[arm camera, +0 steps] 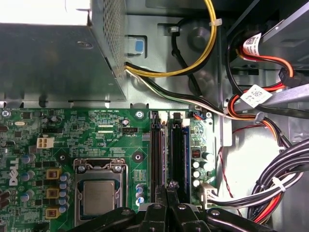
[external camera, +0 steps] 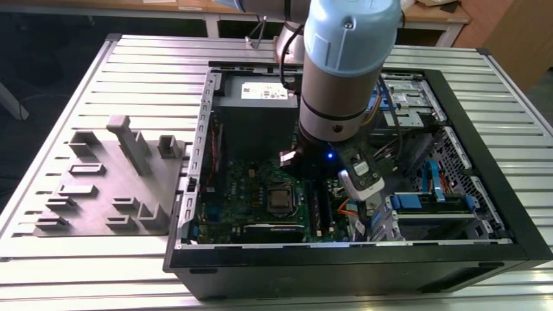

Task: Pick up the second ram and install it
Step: 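Insert the second ram into the second slot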

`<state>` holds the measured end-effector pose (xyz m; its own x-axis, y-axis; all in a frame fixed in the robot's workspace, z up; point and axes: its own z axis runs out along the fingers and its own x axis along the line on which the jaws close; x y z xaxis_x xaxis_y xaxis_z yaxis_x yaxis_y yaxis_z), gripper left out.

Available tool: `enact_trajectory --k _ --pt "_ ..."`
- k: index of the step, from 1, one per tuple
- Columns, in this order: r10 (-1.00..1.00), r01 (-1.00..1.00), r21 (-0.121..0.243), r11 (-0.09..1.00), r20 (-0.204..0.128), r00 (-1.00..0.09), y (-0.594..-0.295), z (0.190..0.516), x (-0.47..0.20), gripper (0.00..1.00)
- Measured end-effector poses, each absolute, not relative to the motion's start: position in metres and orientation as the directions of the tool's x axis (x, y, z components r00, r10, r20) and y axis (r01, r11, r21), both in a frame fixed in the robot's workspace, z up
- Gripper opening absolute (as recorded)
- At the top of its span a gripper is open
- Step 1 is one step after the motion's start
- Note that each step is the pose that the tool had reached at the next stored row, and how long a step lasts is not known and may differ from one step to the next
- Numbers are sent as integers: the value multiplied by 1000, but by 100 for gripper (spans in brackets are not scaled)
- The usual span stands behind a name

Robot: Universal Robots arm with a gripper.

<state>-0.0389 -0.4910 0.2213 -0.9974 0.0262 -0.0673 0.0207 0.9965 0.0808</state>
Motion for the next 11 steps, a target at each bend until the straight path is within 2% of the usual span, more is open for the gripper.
enact_trajectory --k 11 --pt "26 21 81 997 -67 -997 -491 219 -39 9"
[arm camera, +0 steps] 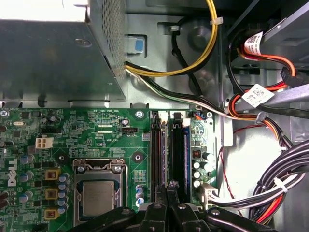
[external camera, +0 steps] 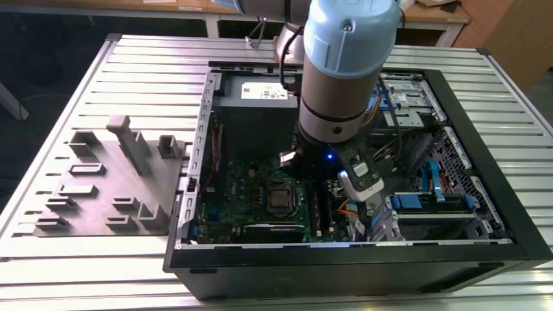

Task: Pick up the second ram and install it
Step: 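Insert the second ram into the second slot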

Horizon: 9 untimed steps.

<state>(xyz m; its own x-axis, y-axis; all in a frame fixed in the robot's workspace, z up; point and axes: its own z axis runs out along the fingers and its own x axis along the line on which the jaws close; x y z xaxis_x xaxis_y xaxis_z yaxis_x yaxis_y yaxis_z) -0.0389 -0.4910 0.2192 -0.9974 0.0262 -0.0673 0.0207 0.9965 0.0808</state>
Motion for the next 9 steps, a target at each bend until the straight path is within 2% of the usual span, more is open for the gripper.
enact_trajectory --k 9 --pt "26 21 80 997 -67 -997 -491 218 -39 9"
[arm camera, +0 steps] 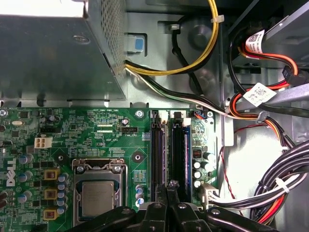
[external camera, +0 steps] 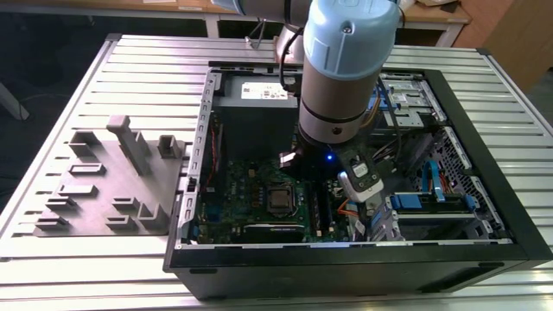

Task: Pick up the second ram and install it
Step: 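Insert the second ram into the second slot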

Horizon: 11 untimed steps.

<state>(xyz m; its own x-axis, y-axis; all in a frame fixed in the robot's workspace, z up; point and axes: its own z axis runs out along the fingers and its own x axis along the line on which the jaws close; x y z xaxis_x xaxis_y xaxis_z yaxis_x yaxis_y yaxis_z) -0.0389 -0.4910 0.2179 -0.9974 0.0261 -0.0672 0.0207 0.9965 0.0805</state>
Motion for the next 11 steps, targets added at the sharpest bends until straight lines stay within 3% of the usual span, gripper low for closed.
enact_trajectory --k 11 --pt "26 21 81 997 -67 -997 -491 216 -39 9"
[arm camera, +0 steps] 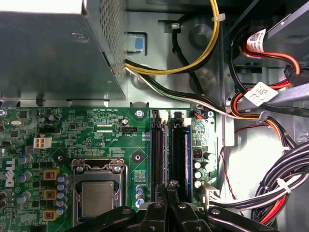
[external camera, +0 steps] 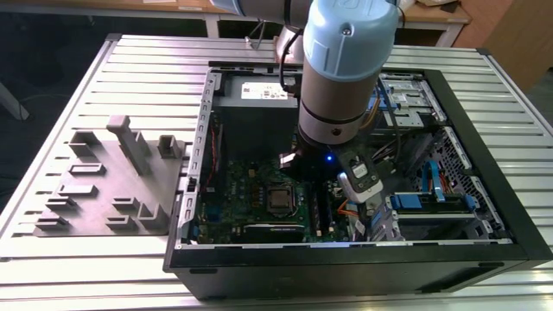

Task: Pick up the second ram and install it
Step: 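Insert the second ram into the second slot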

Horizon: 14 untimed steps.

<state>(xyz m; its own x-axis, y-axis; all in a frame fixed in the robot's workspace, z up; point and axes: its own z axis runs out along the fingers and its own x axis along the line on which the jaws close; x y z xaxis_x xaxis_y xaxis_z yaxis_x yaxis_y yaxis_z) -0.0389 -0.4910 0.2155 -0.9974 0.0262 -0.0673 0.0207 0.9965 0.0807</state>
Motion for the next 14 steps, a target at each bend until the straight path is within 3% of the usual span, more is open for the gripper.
enact_trajectory --k 10,12,14 --pt "26 21 80 997 -67 -997 -491 215 -39 9" --pt "26 21 81 997 -67 -997 -491 215 -39 16" --pt "26 21 81 997 -67 -997 -491 215 -39 16"
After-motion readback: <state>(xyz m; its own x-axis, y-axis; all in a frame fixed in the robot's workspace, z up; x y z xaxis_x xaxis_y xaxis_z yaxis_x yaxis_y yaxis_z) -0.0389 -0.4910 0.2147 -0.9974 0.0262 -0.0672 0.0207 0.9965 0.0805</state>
